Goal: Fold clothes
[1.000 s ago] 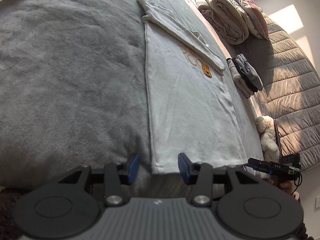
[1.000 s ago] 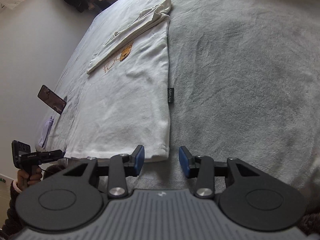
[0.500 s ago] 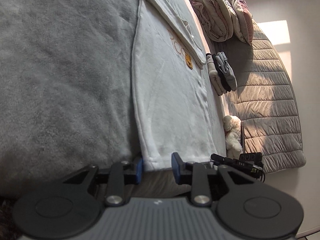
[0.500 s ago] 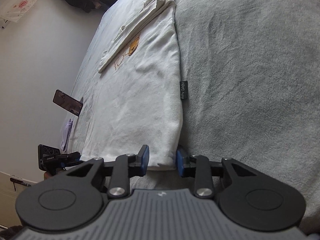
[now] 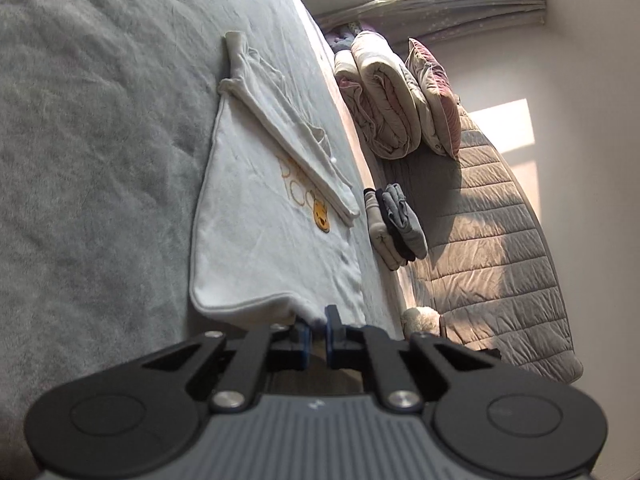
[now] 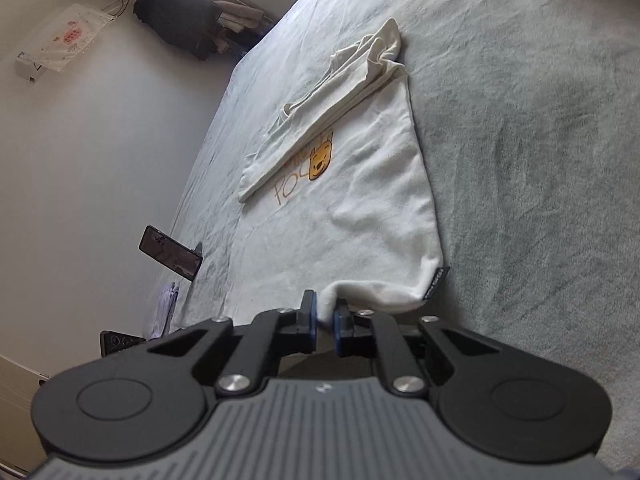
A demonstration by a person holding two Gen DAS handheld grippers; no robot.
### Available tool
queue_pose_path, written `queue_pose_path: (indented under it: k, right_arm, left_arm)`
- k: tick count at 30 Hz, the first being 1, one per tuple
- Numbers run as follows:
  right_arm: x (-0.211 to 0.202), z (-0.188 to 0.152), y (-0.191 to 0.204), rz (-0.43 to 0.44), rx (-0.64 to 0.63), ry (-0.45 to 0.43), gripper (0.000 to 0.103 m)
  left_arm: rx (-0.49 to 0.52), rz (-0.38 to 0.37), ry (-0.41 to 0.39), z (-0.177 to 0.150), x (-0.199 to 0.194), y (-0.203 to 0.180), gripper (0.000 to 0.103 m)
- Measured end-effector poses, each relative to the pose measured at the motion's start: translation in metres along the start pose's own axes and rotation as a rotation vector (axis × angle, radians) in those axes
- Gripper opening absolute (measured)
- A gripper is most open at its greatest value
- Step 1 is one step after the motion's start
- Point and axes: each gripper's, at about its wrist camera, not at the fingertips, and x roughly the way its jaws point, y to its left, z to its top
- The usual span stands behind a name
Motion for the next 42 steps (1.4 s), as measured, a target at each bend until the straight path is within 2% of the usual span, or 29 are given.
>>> queue_pose_path:
  k: [3,9,13,17,23,27,29,30,31,32,33,37,42]
  right_arm:
    - [0.006,0.017,-0.001,-0.008,0.005,-0.042,0.011]
    - [0.029,0.046,-0.007,-0.068,0.004,-0.081,0.011]
    - [0.046,0.056,-0.012,-0.108,-0.004,-0.093,0.011]
    - [0.061,0.061,-0.028,-0.118,0.027,-0.109,0.011]
    - [0.068,0.066,-0.048,-0.073,0.118,-0.114,0.011]
    - [0.061,0.071,-0.051,-0.039,0.145,-0.125,0.013]
    - [0.056,0.073,-0.052,-0.02,0.154,-0.151,0.017]
    - [0.053,0.075,-0.051,-0.014,0.151,-0.167,0.021]
    - [0.051,0.076,-0.051,-0.018,0.142,-0.187,0.025]
    - [0.048,0.076,-0.05,-0.029,0.129,-0.211,0.039]
    - [0.046,0.076,-0.049,-0.042,0.115,-0.237,0.04]
    - [0.04,0.074,-0.042,-0.114,0.015,-0.281,0.041]
    - [0.058,0.064,-0.023,-0.254,-0.214,-0.247,0.041]
  left_arm:
    - [-0.015,0.031,-0.047,0.018,0.006,0.0,0.007]
    - [0.01,0.151,-0.088,0.048,0.029,-0.009,0.006]
    - [0.072,0.232,-0.122,0.06,0.043,-0.009,0.006]
    - [0.106,0.239,-0.187,0.063,0.054,0.007,0.006]
    - [0.207,0.283,-0.156,0.07,0.066,0.006,0.008]
    - [0.207,0.26,-0.198,0.074,0.056,0.006,0.017]
    - [0.207,0.267,-0.241,0.074,0.053,0.003,0.032]
    - [0.216,0.271,-0.261,0.075,0.05,0.003,0.032]
    - [0.224,0.275,-0.279,0.076,0.048,0.002,0.033]
    - [0.232,0.286,-0.294,0.076,0.046,0.001,0.037]
    - [0.246,0.306,-0.307,0.076,0.046,-0.001,0.04]
    - [0.301,0.382,-0.311,0.076,0.05,-0.003,0.04]
    - [0.401,0.453,-0.3,0.07,0.06,-0.011,0.039]
